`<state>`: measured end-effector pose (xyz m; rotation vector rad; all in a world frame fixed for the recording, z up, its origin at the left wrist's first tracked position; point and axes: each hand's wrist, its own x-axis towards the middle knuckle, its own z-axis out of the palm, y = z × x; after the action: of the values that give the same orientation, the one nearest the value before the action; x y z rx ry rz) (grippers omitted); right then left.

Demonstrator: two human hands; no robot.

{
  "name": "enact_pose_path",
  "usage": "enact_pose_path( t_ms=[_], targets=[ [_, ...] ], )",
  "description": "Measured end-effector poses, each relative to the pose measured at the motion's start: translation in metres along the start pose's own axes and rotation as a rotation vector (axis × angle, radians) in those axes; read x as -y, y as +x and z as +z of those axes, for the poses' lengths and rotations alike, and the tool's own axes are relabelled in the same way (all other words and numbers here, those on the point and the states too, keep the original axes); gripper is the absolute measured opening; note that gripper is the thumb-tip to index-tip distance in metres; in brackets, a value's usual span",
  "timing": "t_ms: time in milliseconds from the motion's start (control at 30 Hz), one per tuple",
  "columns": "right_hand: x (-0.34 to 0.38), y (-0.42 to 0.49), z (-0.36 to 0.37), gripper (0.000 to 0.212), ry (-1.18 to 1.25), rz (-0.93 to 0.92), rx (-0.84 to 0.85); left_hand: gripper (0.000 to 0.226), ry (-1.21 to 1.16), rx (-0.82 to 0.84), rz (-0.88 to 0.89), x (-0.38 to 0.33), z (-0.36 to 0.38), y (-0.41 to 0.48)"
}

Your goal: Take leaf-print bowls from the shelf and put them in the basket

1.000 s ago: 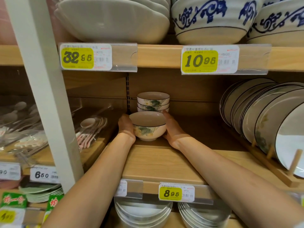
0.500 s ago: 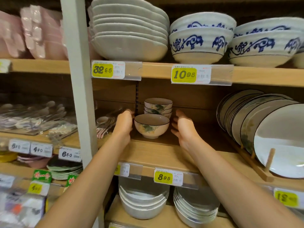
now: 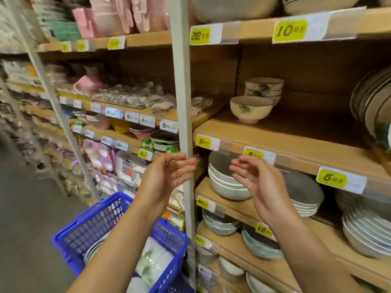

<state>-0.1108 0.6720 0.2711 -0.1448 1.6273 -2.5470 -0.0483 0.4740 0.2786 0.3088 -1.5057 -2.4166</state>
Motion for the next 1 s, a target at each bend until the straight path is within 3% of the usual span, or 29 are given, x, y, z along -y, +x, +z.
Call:
enact_pose_path(
  t_ms=[200, 500, 667, 800, 1000],
  targets=[
    [-0.097, -0.026, 0.032, 0.024, -0.132, 0.236, 0.066, 0.029, -0.019, -0.247, -0.075, 0.014, -0.103, -0.036],
    [-0.225, -0.051, 0.114, 0.022, -0.434, 0.406, 0.131, 0.025, 0.106, -0.36, -0.206, 0.013, -0.241, -0.038],
    [-0.3, -0.063, 0.145, 0.015, -0.641, 0.555, 0.165, 0.023, 0.222, -0.357, -0.326, 0.028, -0.308, -0.034],
    [-0.339, -0.064, 0.152, 0.03, -0.8, 0.65, 0.153, 0.021, 0.308, -0.322, -0.451, 0.051, -0.339, -0.023],
    [-0.391, -0.06, 0.143, 0.031, -1.057, 0.675, 0.187, 0.02, 0.581, -0.157, -0.605, 0.104, -0.355, 0.012]
  ],
)
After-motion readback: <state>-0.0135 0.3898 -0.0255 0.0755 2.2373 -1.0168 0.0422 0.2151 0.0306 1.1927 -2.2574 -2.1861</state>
